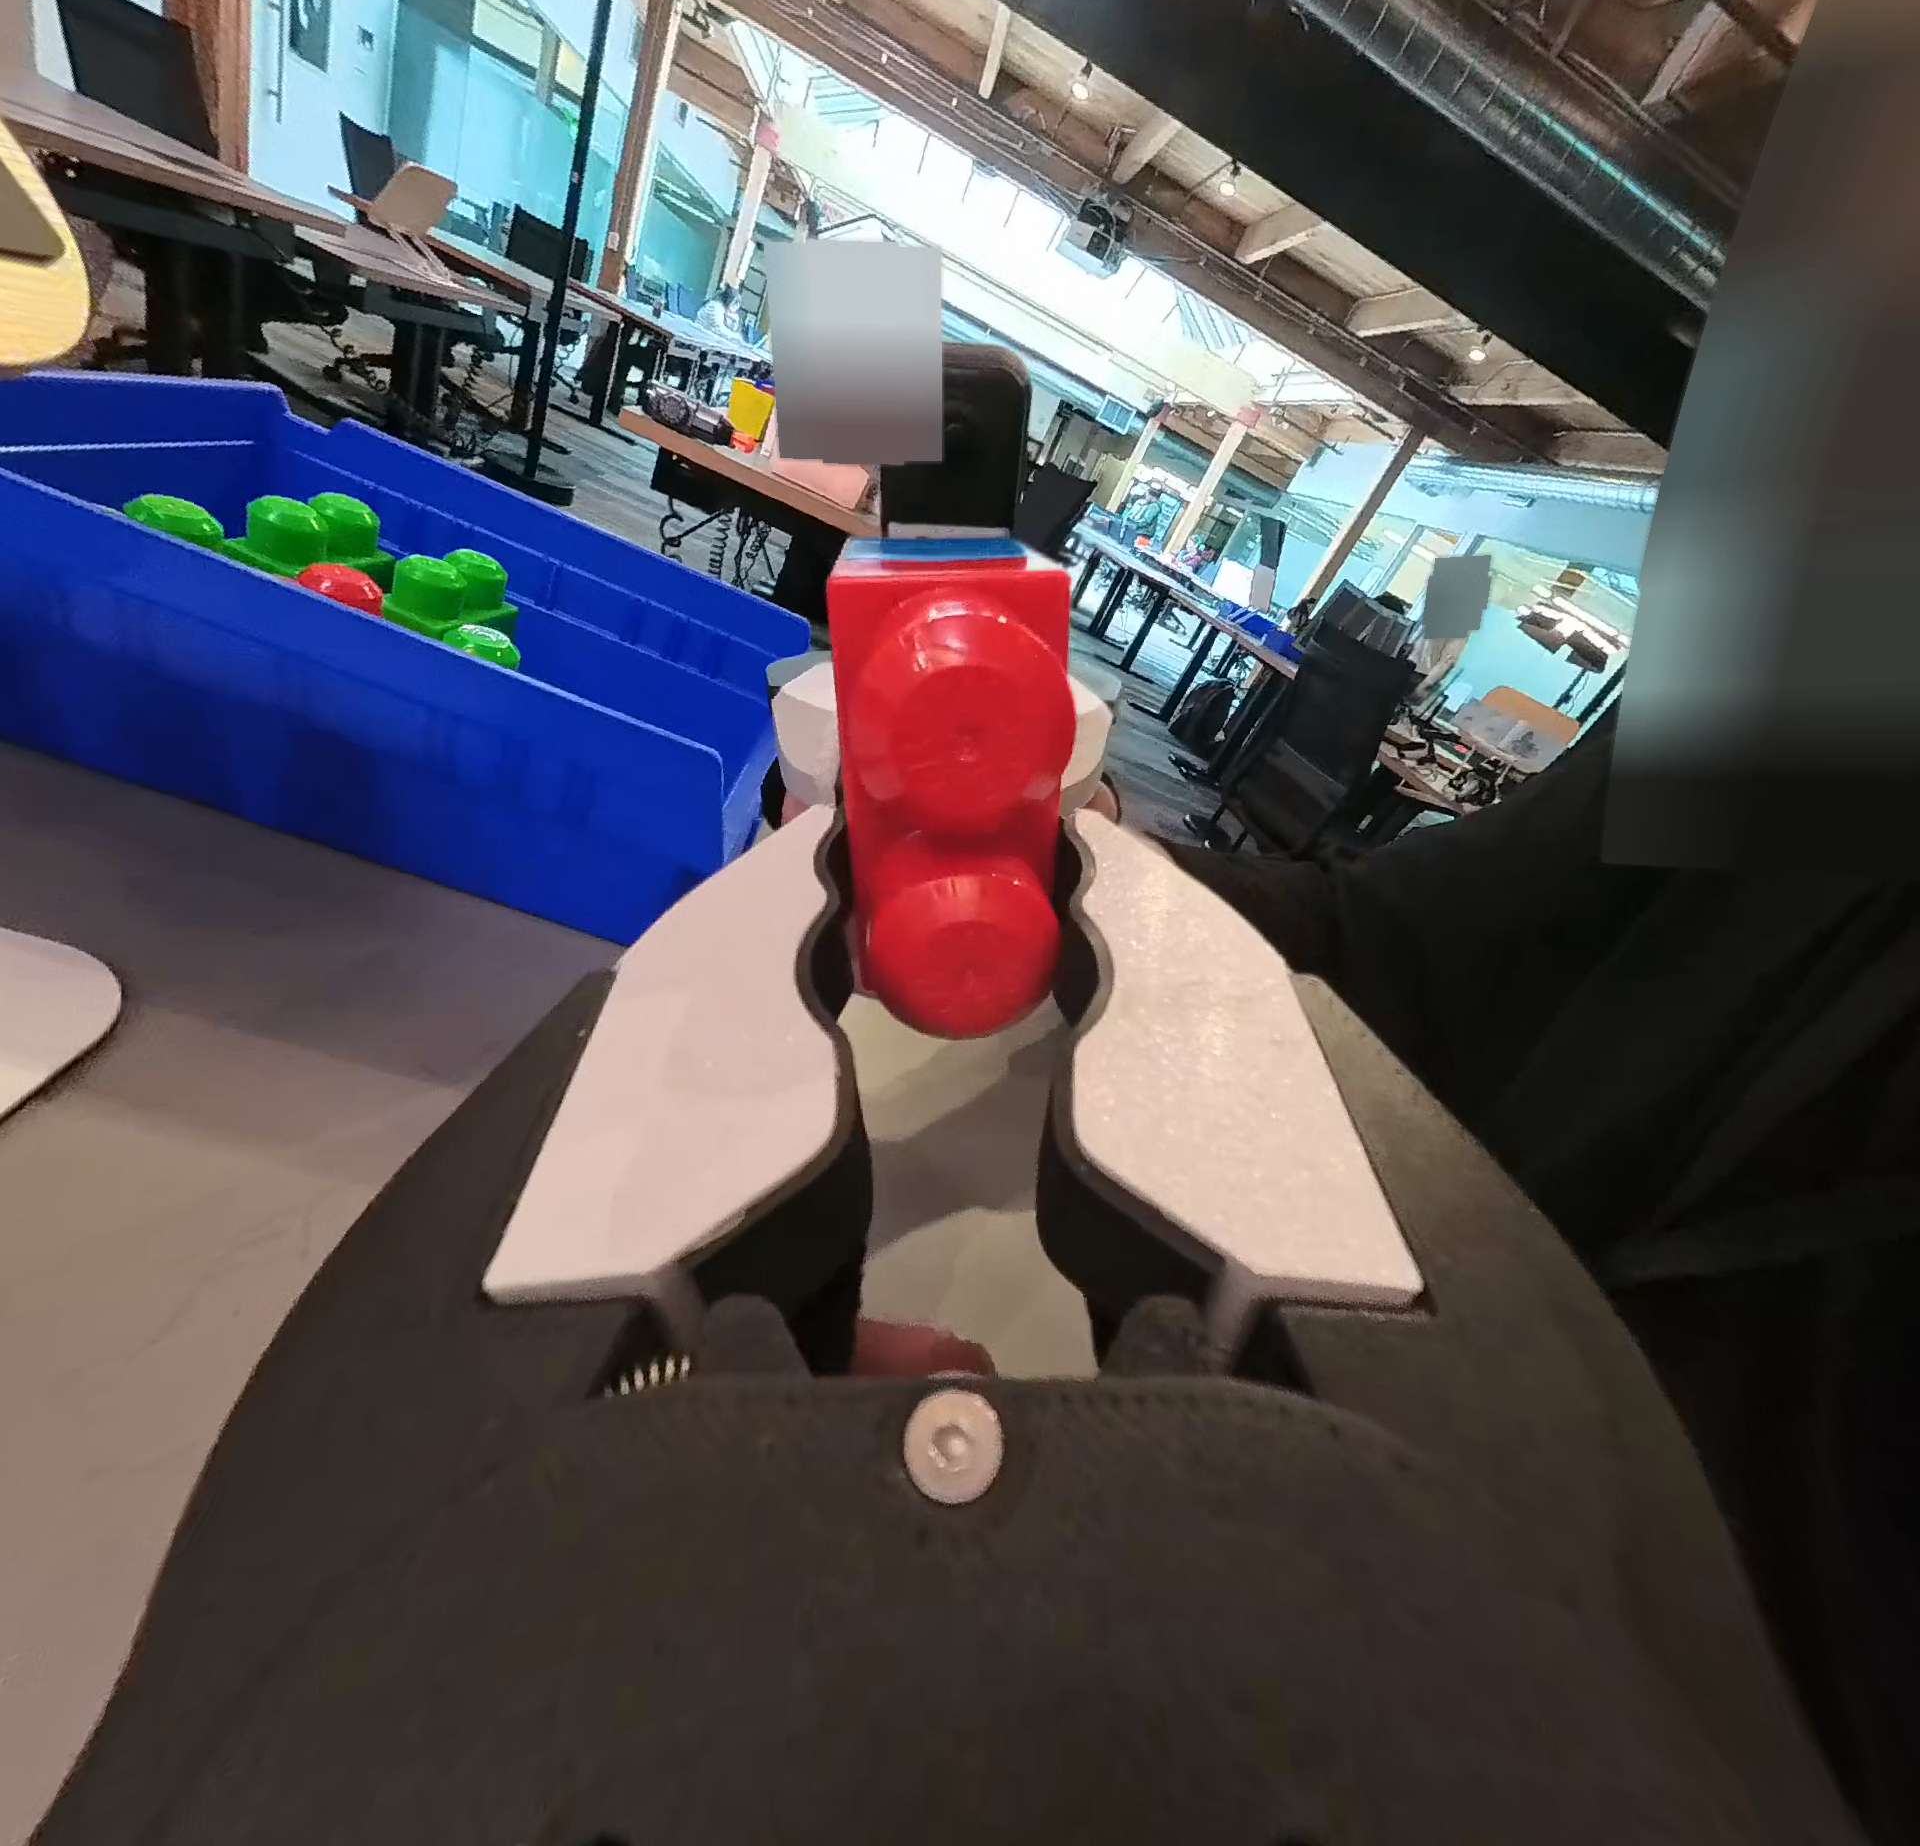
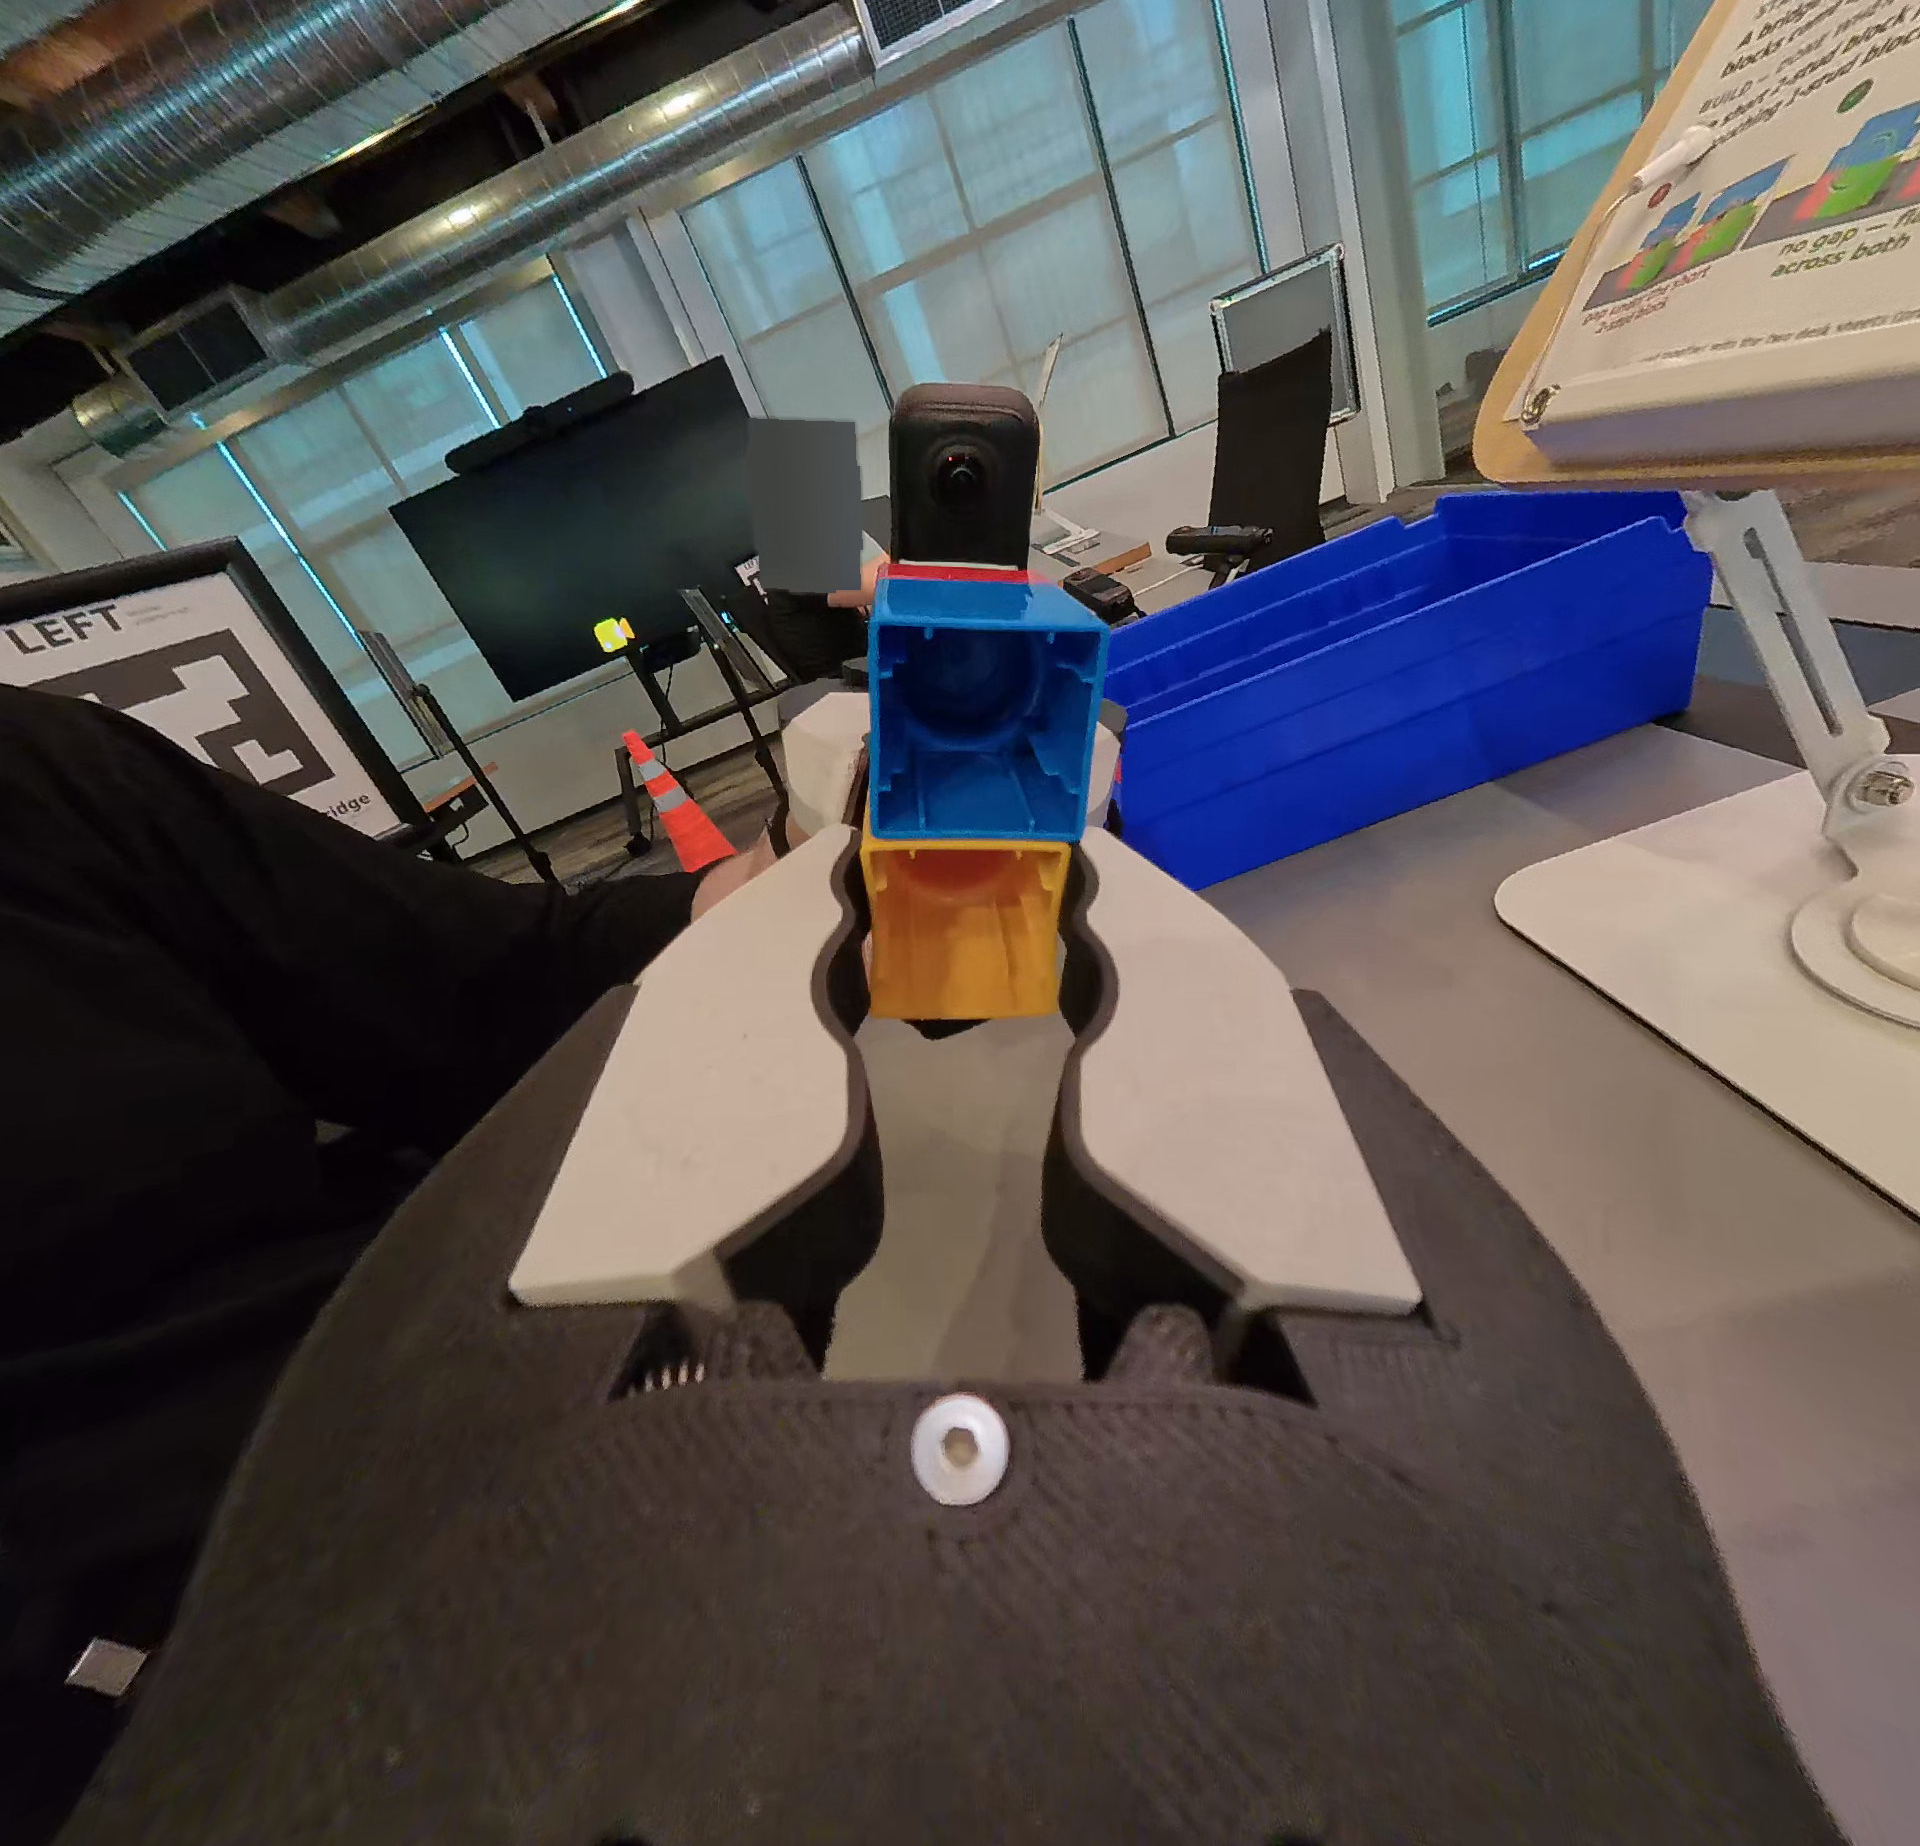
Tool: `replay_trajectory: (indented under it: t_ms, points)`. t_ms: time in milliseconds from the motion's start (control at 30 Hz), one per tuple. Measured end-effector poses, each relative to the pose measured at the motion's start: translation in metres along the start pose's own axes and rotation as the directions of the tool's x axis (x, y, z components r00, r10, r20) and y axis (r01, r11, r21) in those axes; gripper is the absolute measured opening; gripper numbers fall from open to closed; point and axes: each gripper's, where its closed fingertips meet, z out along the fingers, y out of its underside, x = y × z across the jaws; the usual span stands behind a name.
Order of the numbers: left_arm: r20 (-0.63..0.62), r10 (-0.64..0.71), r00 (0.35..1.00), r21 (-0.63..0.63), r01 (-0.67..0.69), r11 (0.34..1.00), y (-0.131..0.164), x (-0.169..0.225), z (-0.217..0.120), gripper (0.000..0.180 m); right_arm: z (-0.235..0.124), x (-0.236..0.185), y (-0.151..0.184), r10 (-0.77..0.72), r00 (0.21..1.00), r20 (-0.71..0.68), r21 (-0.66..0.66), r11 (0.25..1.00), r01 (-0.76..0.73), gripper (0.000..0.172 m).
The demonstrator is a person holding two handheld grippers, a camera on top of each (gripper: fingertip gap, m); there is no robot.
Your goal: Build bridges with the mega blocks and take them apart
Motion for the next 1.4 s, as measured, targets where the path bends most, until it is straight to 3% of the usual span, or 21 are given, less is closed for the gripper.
replay_trajectory:
  t_ms: [100,167,300,367,533,733,800,900,1000,1100,1267,1400]
  points:
    - [0.034,0.029,0.999,-0.069,-0.027,0.997,0.002,-0.003,-0.001,0.036,0.0,0.004,0.003,-0.003,1.0,-0.003,-0.01,1.0,0.003,0.036]
    - [0.077,0.1,0.992,-0.149,-0.088,0.985,0.003,-0.004,-0.006,0.036,-0.003,0.005,0.003,-0.033,0.999,-0.015,-0.038,0.999,0.033,0.046]
    - [0.125,0.166,0.978,-0.324,-0.118,0.939,0.013,-0.007,-0.02,0.036,-0.016,0.003,-0.006,-0.188,0.98,-0.067,-0.108,0.978,0.18,0.05]
    - [0.12,0.199,0.973,-0.454,-0.125,0.882,0.029,-0.009,-0.026,0.036,-0.018,0.0,-0.007,-0.246,0.967,-0.073,-0.152,0.961,0.233,0.05]
    - [0.095,0.248,0.964,-0.62,-0.138,0.773,0.059,-0.006,-0.021,0.036,-0.007,-0.007,0.022,-0.327,0.945,-0.028,-0.336,0.893,0.299,0.05]
    - [0.051,0.281,0.958,-0.716,-0.161,0.679,0.079,0.001,-0.02,0.036,0.004,-0.014,0.051,-0.282,0.958,0.055,-0.417,0.865,0.279,0.036]
    - [0.045,0.28,0.959,-0.711,-0.166,0.683,0.078,0.002,-0.02,0.036,0.005,-0.014,0.052,-0.288,0.956,0.057,-0.412,0.865,0.286,0.036]
    - [0.06,0.272,0.96,-0.63,-0.175,0.757,0.061,0.002,-0.017,0.036,0.005,-0.013,0.037,-0.259,0.965,0.03,-0.333,0.908,0.254,0.035]
    - [0.06,0.277,0.959,-0.483,-0.215,0.849,0.036,0.002,-0.014,0.056,-0.003,-0.005,0.005,-0.19,0.981,-0.035,-0.117,0.976,0.185,0.036]
    - [0.038,0.186,0.982,-0.288,-0.168,0.943,0.015,0.004,-0.007,0.059,-0.009,0.001,-0.009,-0.089,0.996,-0.031,0.07,0.993,0.091,0.036]
    - [0.015,0.162,0.987,-0.209,-0.155,0.966,0.011,0.006,0.0,0.055,-0.006,-0.002,-0.012,-0.107,0.994,-0.039,0.171,0.979,0.112,0.036]
    - [0.016,0.138,0.99,-0.193,-0.132,0.972,0.013,0.004,-0.001,0.036,-0.001,-0.008,-0.01,-0.108,0.994,-0.016,0.202,0.973,0.109,0.035]
